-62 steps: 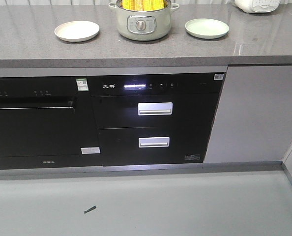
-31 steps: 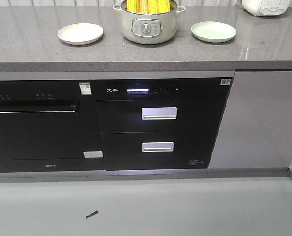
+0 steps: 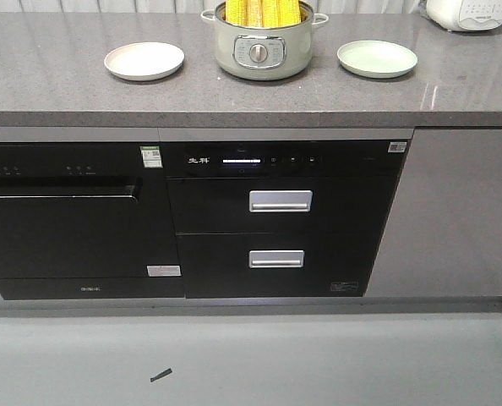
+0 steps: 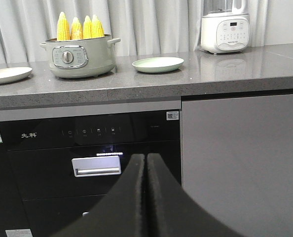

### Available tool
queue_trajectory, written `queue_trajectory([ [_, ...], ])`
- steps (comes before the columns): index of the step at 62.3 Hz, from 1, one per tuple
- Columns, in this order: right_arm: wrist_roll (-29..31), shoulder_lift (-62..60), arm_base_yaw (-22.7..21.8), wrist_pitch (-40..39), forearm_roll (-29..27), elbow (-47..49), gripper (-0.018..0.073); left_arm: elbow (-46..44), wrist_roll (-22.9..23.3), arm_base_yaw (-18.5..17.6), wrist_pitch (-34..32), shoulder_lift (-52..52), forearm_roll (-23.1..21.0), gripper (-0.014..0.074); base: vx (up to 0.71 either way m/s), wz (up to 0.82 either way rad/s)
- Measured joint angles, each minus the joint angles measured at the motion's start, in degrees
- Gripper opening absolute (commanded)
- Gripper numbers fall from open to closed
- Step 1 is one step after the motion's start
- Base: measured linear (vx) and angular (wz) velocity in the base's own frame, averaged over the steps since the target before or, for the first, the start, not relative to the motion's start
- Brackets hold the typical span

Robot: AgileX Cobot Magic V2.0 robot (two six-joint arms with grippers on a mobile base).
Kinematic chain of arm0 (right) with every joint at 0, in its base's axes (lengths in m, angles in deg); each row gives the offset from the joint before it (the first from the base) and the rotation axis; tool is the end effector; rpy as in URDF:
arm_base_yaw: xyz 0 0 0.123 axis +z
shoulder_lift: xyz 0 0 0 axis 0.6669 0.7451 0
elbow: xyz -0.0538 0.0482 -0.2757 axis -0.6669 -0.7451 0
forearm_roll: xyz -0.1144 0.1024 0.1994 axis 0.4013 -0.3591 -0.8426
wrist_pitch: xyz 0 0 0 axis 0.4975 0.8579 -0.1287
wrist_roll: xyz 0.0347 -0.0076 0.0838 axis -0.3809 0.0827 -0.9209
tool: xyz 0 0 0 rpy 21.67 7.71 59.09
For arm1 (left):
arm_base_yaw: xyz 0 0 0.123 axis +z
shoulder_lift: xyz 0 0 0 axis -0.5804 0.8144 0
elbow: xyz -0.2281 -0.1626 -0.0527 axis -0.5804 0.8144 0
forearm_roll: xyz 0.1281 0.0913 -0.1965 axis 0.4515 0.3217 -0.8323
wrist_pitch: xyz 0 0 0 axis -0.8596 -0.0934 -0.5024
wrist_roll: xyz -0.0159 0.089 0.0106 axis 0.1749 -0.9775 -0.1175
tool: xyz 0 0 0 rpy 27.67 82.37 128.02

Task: Distribute corn equally
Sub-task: 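Drive closer to the counter, centering on the corn pot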

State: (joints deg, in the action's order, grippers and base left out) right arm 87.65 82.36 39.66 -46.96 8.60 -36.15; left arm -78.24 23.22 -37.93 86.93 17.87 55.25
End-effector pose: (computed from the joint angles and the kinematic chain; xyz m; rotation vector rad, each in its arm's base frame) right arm 0.0566 -0.0012 0.1936 0.1167 1.6113 0.0695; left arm 0.0567 -0.0037 0.1971 0.0593 1.5826 -0.0309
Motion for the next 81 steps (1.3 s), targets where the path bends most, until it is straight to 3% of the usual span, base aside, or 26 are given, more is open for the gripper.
queue_trajectory([
  [81,0.0,0.0,0.0,0.0,0.0,0.0,-0.0001,0.0,0.0,0.0,0.0,0.0,0.0,-0.0006,0.04,0.02],
])
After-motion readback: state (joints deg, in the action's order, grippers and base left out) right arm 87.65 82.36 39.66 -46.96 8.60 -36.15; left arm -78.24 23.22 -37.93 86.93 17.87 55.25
